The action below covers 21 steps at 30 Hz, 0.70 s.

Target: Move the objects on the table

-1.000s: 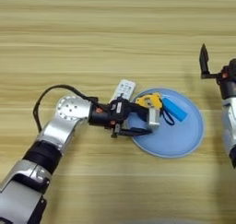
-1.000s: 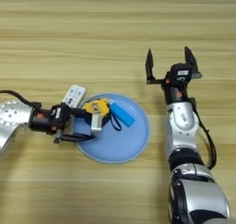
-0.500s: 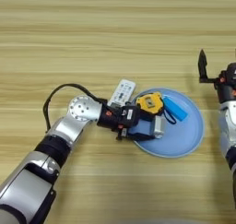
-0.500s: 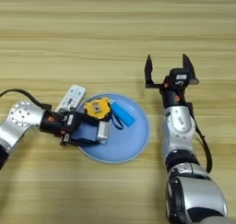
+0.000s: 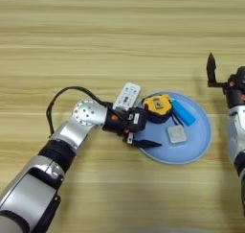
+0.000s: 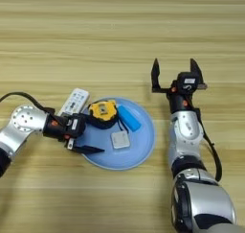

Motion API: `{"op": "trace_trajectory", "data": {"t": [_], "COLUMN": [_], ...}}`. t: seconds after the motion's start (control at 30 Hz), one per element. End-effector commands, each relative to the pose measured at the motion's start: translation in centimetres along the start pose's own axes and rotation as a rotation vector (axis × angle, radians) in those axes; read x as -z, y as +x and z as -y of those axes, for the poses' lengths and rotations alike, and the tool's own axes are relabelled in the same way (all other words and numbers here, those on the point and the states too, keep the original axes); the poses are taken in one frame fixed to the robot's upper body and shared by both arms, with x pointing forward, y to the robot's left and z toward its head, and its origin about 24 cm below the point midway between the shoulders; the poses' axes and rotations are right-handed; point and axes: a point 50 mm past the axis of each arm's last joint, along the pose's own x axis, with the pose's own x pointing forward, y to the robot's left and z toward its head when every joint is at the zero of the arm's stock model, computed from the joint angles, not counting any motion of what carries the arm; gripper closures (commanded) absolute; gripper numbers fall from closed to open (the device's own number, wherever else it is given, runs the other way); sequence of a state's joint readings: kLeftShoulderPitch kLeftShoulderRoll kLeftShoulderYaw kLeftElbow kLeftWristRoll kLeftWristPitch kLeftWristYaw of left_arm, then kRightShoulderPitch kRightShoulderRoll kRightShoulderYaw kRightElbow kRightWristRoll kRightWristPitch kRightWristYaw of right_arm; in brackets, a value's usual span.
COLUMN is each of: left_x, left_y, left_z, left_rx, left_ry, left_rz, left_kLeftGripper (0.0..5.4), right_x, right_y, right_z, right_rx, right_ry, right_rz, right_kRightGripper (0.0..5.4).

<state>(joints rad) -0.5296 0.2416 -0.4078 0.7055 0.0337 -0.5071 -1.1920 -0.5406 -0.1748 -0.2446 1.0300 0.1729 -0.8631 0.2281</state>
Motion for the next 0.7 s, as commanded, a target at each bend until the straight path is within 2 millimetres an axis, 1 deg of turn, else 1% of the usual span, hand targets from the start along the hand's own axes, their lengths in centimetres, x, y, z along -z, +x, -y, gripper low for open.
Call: {"op": "trace_trajectory", "data": {"t": [0.03,0.17,0.33,0.37,0.47,0.5,0.57,0.7], "left_x": [-0.3,-1.3,-3.2,-3.5,-4.1,-4.3,-4.7,-5.5], "left_y": [0.0,-0.1,-0.7,-0.8,-1.2,-1.3,-1.6,-2.2], "left_z": [-0.3,-0.9,-1.9,-2.0,-2.0,-2.1,-2.1,-2.6], "left_rx": [-0.009,-0.057,-0.152,-0.165,-0.186,-0.194,-0.213,-0.275], "left_ry": [0.012,0.023,0.033,0.031,0.036,0.036,0.035,0.040], "left_rz": [0.017,0.080,0.213,0.234,0.272,0.285,0.315,0.372], "left_kLeftGripper": [1.53,1.17,0.73,0.56,0.35,0.18,0.03,0.03], "right_x": [-0.1,-0.1,-0.1,0.0,0.0,0.0,0.0,0.0], "right_y": [0.4,0.4,0.4,0.4,0.4,0.4,0.4,0.4], "right_z": [-0.1,0.0,0.0,0.1,0.1,0.1,0.1,0.2], "right_rx": [0.001,0.001,0.002,0.002,0.003,0.003,0.003,0.001], "right_ry": [0.011,0.012,0.012,0.012,0.012,0.012,0.012,0.012], "right_rz": [-0.003,-0.005,-0.006,-0.006,-0.007,-0.007,-0.008,-0.008], "right_kRightGripper": [0.00,0.00,0.00,0.00,0.00,0.00,0.00,0.00]}}
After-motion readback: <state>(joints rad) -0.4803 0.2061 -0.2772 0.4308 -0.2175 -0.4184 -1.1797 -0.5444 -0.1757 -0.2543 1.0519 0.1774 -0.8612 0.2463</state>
